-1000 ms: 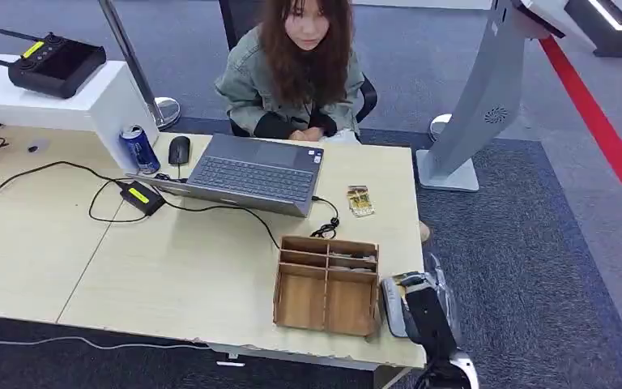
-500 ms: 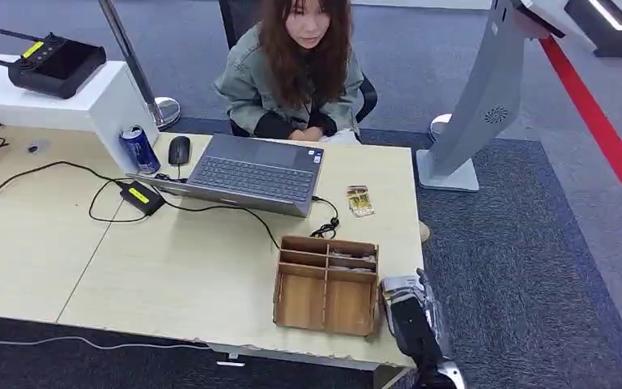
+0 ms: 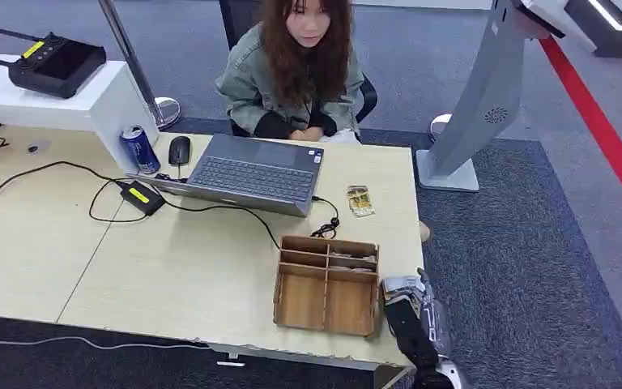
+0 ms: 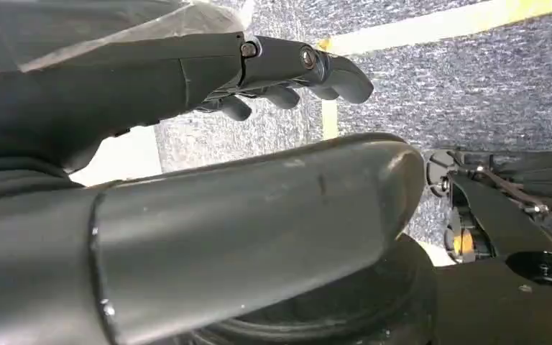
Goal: Pass the card to the sensor for recognition and then transmit it.
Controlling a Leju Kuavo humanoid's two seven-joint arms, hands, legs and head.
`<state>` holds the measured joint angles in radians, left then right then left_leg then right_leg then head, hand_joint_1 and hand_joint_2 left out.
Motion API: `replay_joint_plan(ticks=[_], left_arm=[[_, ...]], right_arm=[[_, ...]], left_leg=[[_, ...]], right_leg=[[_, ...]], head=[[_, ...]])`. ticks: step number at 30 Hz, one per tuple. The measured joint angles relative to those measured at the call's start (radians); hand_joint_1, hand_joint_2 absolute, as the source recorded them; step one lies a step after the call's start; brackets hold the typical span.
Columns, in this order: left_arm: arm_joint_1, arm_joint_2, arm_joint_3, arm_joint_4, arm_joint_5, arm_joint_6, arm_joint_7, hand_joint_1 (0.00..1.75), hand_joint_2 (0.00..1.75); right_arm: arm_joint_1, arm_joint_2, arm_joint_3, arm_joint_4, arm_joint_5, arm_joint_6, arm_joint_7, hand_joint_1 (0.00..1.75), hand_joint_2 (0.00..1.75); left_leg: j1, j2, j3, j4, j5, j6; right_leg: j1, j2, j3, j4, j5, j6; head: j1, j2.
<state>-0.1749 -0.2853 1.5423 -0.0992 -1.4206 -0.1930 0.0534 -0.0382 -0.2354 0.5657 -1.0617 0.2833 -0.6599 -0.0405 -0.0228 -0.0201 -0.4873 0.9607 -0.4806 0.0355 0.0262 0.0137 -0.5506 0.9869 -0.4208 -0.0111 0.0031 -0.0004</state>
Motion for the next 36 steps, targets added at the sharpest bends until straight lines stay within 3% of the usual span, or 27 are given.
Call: replay_joint_plan(ticks=[3, 9, 14, 19, 25, 29, 36], left_arm=[[0.000, 0.001, 0.000, 0.000, -0.010, 0.000, 0.000, 0.00, 0.00], [0.001, 0.001, 0.002, 0.000, -0.030, -0.001, 0.000, 0.00, 0.00], [0.001, 0.000, 0.003, 0.000, -0.050, -0.002, 0.000, 0.00, 0.00], [0.001, -0.001, 0.002, 0.000, -0.083, -0.007, 0.007, 0.00, 0.00], [-0.001, -0.001, 0.002, 0.000, -0.101, -0.008, 0.032, 0.00, 0.00], [-0.002, -0.001, 0.001, 0.000, -0.103, -0.015, 0.040, 0.00, 0.00], [-0.002, -0.001, -0.016, 0.000, -0.103, -0.019, 0.043, 0.00, 0.00]], right_arm=[[-0.001, -0.015, -0.034, -0.049, 0.091, 0.000, 0.057, 1.75, 1.75], [-0.019, -0.082, -0.129, -0.258, 0.292, 0.021, 0.234, 1.75, 1.75], [-0.093, -0.126, -0.199, -0.477, 0.433, 0.135, 0.320, 1.75, 1.75], [-0.214, -0.134, -0.197, -0.623, 0.509, 0.246, 0.370, 1.75, 1.75], [-0.384, -0.130, -0.166, -0.653, 0.339, 0.341, 0.403, 1.75, 1.75], [-0.509, -0.101, -0.117, -0.603, 0.201, 0.386, 0.400, 1.75, 1.75], [-0.659, 0.005, -0.013, -0.395, 0.087, 0.336, 0.311, 1.75, 1.75]], left_leg=[[0.000, 0.000, 0.000, 0.000, 0.000, 0.000], [0.000, 0.000, 0.000, 0.000, 0.000, 0.000], [-0.001, 0.001, 0.000, 0.000, 0.001, 0.000], [-0.001, 0.000, 0.000, 0.000, 0.002, 0.000], [-0.001, 0.000, -0.001, 0.000, 0.003, -0.001], [0.000, 0.000, -0.001, 0.000, 0.004, -0.001], [0.000, -0.001, -0.002, 0.000, 0.005, -0.001]], right_leg=[[0.000, 0.000, 0.000, 0.000, 0.000, 0.000], [-0.001, 0.000, 0.000, 0.000, 0.001, 0.001], [-0.001, 0.000, 0.000, 0.000, 0.002, 0.001], [-0.001, 0.000, 0.000, 0.001, 0.002, 0.000], [-0.001, 0.000, 0.000, 0.001, 0.003, 0.000], [-0.001, 0.000, 0.000, 0.001, 0.003, -0.001], [0.000, -0.001, -0.001, 0.002, 0.004, -0.001]], head=[[0.000, 0.000], [0.000, 0.000], [0.000, 0.000], [0.000, 0.000], [0.000, 0.000], [0.000, 0.000], [0.000, 0.000]])
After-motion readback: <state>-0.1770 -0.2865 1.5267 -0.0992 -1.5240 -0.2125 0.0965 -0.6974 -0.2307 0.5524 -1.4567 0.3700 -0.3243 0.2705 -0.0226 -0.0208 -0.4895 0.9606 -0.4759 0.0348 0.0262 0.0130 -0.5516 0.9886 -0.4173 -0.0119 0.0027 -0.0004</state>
